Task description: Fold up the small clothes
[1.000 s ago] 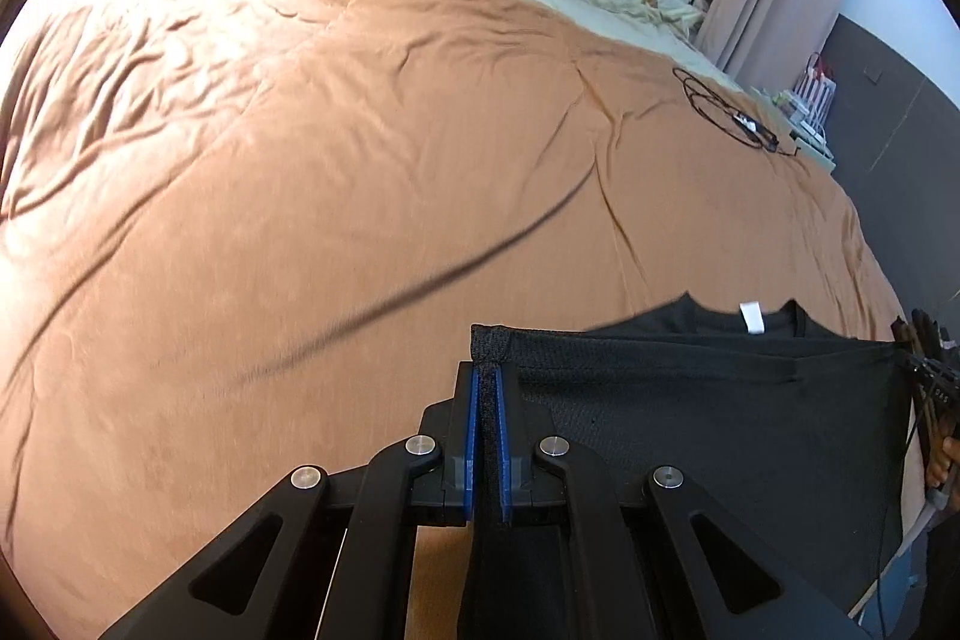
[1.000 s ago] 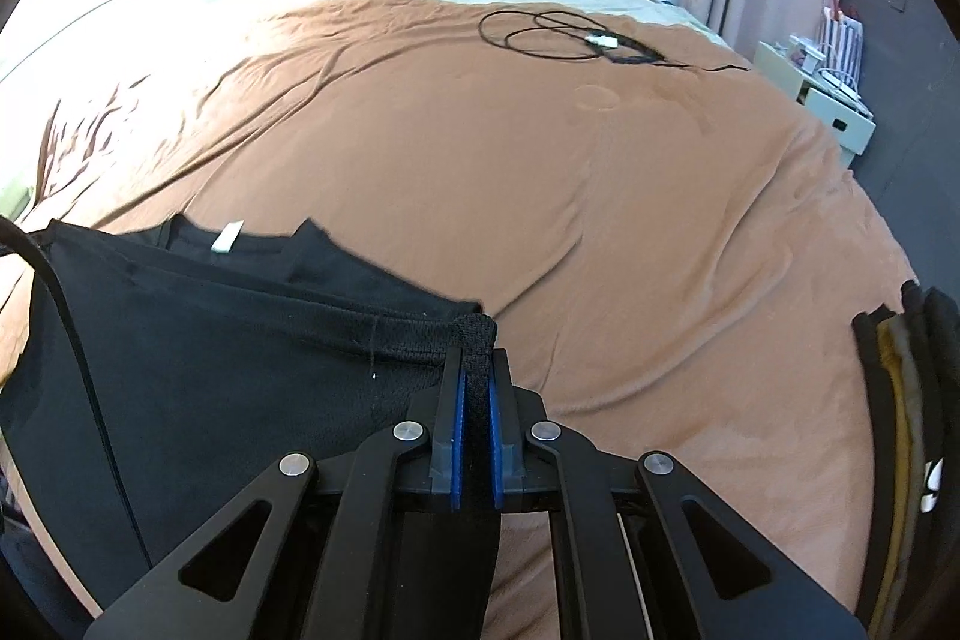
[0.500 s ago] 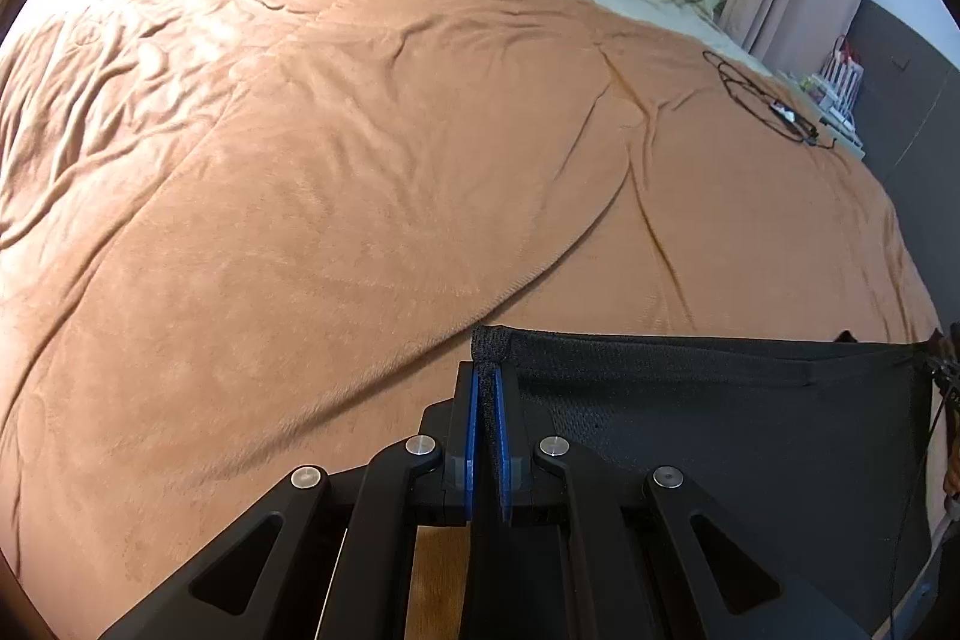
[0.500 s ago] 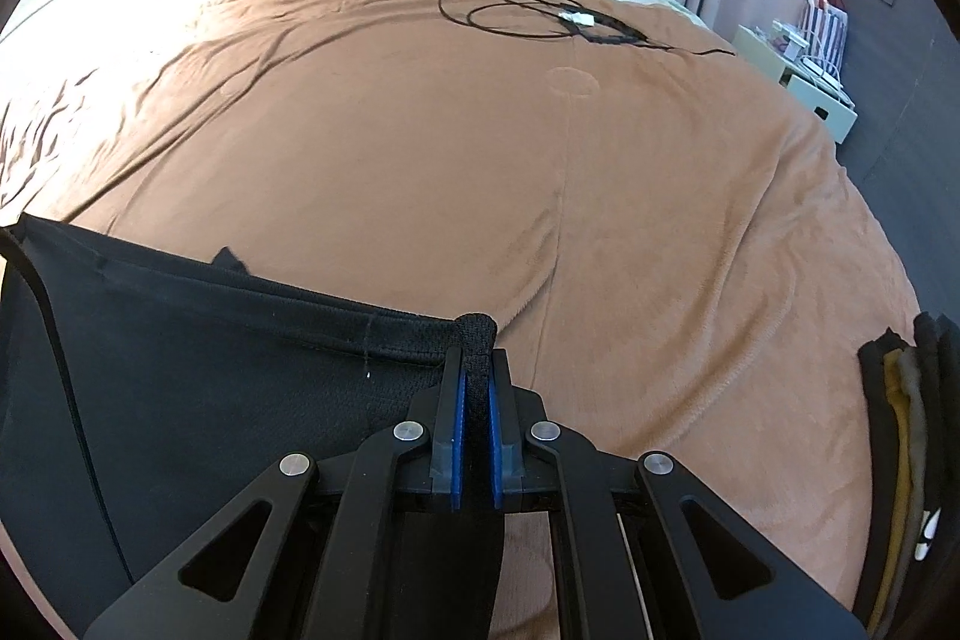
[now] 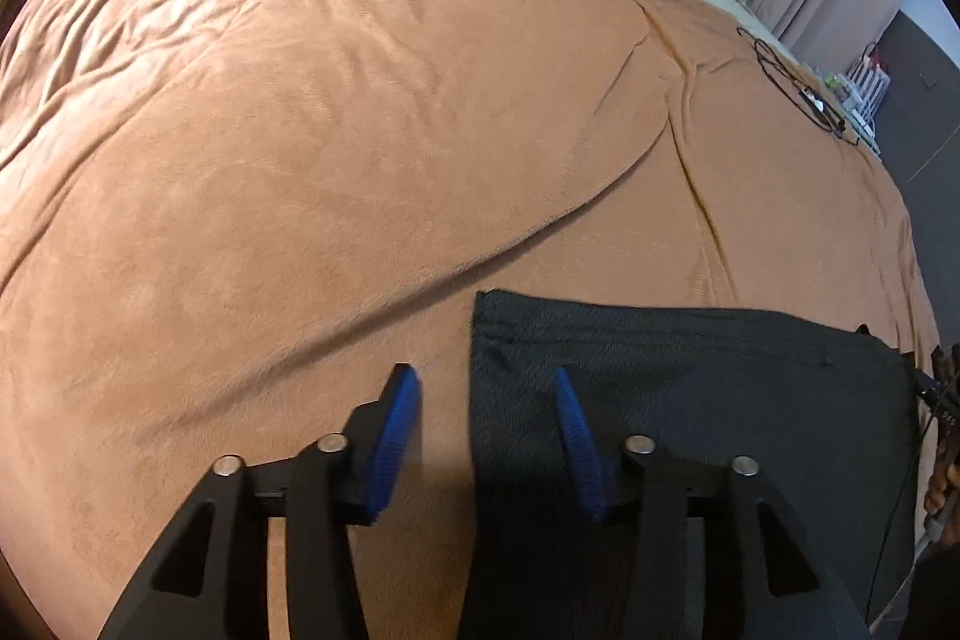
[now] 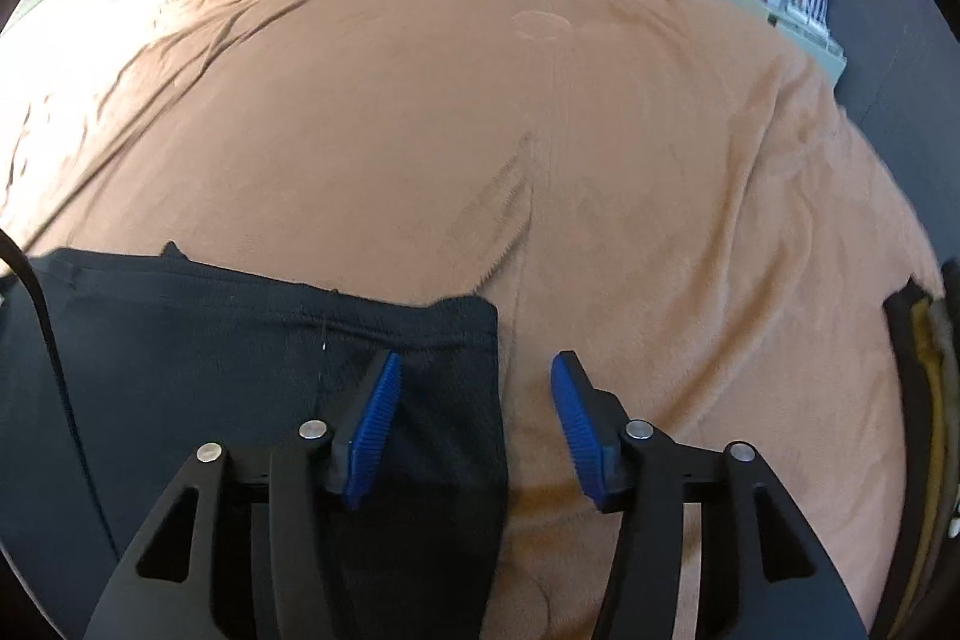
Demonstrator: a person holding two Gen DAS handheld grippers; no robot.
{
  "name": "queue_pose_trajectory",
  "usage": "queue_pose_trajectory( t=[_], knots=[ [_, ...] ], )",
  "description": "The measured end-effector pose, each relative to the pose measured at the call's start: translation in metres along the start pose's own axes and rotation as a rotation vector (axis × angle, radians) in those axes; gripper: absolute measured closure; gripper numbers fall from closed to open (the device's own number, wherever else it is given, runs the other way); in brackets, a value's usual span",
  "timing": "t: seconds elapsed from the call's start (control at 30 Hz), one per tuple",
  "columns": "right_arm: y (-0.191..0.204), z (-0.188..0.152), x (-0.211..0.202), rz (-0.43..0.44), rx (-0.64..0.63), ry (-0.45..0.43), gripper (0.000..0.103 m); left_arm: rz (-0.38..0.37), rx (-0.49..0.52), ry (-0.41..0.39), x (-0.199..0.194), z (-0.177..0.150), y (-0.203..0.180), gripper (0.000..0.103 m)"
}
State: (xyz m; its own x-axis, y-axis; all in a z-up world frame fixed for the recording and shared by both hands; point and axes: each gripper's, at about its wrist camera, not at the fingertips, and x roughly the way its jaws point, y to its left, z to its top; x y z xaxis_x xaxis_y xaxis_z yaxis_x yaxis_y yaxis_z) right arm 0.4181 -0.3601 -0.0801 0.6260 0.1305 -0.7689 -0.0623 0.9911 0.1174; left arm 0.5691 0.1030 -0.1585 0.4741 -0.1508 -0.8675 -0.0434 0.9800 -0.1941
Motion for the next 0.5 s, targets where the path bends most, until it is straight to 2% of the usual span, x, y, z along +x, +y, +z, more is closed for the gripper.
queue_pose_trajectory(
  t=[0.2, 0.47, 0.5],
  knots=[
    [-0.019, -0.009, -0.016, 0.082, 0.038, 0.035, 0.052, -0.011, -0.02, 0.011, -0.018, -0.015, 0.006, 0.049],
    [-0.039, -0.027, -0.048, 0.125, 0.057, 0.054, 0.052, -0.026, -0.035, 0.024, -0.047, -0.047, 0.01, 0.048],
    [-0.04, -0.029, -0.051, 0.126, 0.055, 0.053, 0.049, -0.029, -0.037, 0.026, -0.05, -0.05, 0.01, 0.046]
  ],
)
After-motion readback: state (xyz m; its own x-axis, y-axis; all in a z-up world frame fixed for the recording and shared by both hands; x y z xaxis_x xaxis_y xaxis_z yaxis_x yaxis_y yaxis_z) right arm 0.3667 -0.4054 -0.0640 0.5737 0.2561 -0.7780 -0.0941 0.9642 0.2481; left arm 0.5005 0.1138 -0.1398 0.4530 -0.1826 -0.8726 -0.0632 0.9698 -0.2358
